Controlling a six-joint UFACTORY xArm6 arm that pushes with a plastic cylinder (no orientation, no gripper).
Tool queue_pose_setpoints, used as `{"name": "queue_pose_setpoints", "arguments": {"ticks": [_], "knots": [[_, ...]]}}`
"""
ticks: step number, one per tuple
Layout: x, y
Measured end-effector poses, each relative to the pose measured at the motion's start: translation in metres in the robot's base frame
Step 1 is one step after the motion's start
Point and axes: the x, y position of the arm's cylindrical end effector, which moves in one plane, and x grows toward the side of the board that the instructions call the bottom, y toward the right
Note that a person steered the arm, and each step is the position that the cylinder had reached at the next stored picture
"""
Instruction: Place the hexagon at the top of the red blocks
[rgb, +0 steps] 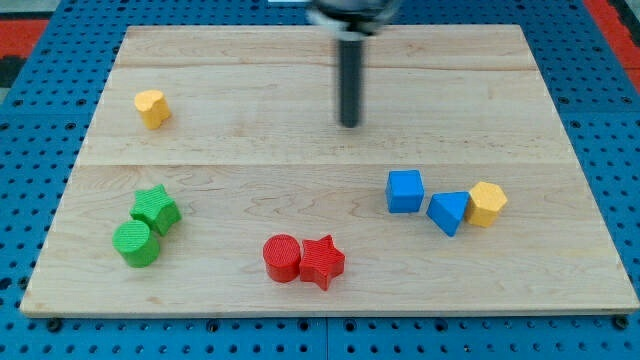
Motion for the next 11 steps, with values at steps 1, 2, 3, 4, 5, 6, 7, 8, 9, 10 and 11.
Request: {"name": "queue_pose_setpoints", "arguments": {"ticks": [1,2,3,4,5,6,7,8,9,10,11], "knots": [[0.032,0.133],[0.161,0.174],[0.167,0.124],[0.114,0.089],[0.075,0.054],[0.049,-0.006],[0.082,-0.023],[0.146,-0.02],[0.155,-0.066],[0.135,-0.048],[0.115,-0.019]]}}
